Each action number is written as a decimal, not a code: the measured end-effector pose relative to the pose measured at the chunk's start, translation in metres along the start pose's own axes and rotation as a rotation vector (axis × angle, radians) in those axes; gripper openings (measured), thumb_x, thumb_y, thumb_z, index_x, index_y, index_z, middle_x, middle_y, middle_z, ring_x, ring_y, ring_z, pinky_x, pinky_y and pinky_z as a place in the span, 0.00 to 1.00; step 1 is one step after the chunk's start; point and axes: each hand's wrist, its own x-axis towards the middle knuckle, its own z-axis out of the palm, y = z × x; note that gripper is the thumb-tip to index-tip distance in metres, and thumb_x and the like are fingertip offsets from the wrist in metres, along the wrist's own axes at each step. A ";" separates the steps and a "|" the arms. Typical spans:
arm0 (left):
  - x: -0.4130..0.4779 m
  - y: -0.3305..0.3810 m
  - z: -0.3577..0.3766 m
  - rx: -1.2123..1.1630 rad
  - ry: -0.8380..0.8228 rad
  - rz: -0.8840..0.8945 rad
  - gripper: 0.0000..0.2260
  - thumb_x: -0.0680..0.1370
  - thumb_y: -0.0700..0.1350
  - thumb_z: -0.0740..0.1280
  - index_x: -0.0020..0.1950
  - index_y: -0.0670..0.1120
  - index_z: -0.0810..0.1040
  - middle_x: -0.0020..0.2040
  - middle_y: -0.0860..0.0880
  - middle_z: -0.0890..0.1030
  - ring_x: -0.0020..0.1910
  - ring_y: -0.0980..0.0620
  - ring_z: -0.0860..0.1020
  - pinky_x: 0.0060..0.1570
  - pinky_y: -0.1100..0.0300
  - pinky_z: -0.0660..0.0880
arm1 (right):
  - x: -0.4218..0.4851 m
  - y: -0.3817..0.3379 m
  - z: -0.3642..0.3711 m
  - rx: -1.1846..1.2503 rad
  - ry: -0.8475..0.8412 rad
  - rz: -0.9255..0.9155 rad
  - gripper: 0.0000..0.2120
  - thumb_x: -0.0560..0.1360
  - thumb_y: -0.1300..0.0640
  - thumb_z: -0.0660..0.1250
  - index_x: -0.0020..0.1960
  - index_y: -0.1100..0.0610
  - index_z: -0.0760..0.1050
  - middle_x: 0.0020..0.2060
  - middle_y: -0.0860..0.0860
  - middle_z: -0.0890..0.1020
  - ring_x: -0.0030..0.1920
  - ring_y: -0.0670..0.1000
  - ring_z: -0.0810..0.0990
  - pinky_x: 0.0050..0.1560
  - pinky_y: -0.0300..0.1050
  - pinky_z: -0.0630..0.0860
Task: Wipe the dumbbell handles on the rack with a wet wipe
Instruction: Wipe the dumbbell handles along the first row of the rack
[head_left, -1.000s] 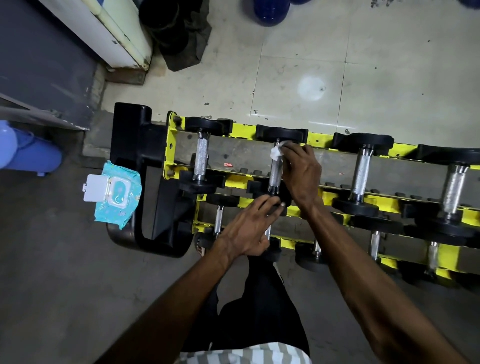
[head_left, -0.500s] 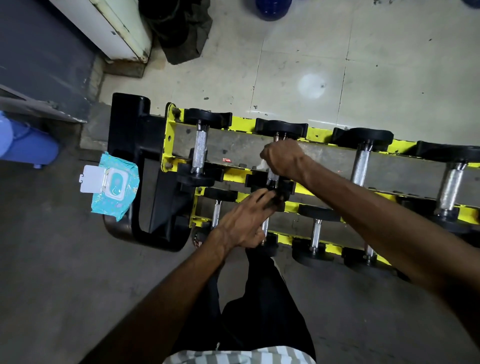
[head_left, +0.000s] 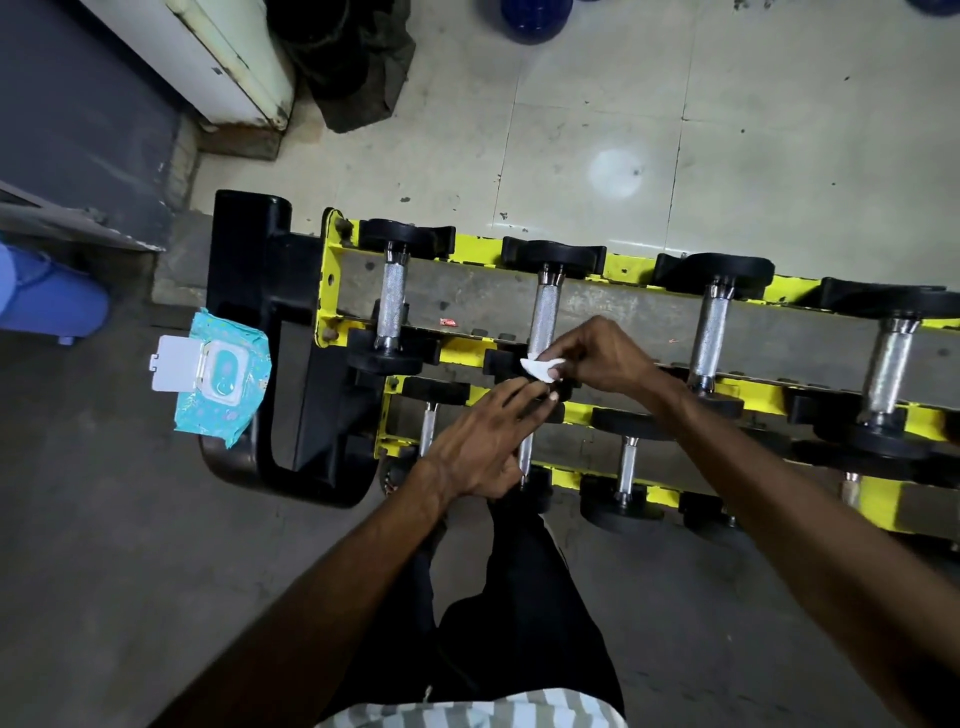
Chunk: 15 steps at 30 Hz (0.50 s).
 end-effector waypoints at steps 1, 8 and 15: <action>-0.001 0.000 0.001 -0.008 -0.009 -0.008 0.43 0.65 0.48 0.68 0.80 0.41 0.64 0.75 0.41 0.66 0.74 0.43 0.62 0.68 0.53 0.70 | -0.003 0.005 0.004 0.152 0.027 0.070 0.11 0.68 0.67 0.77 0.49 0.57 0.86 0.38 0.47 0.87 0.35 0.41 0.82 0.37 0.35 0.78; 0.001 0.003 -0.001 -0.051 0.012 -0.015 0.42 0.64 0.48 0.69 0.78 0.39 0.66 0.74 0.40 0.66 0.74 0.42 0.62 0.69 0.53 0.70 | -0.007 0.000 0.043 0.615 0.385 0.357 0.09 0.68 0.73 0.73 0.47 0.65 0.84 0.35 0.53 0.85 0.31 0.44 0.80 0.35 0.39 0.78; 0.002 0.006 -0.005 -0.054 0.030 -0.019 0.33 0.63 0.49 0.69 0.68 0.41 0.75 0.73 0.41 0.68 0.73 0.43 0.63 0.69 0.60 0.63 | -0.002 -0.010 0.066 0.440 0.682 0.405 0.04 0.66 0.56 0.77 0.37 0.53 0.82 0.33 0.47 0.84 0.33 0.46 0.82 0.36 0.41 0.78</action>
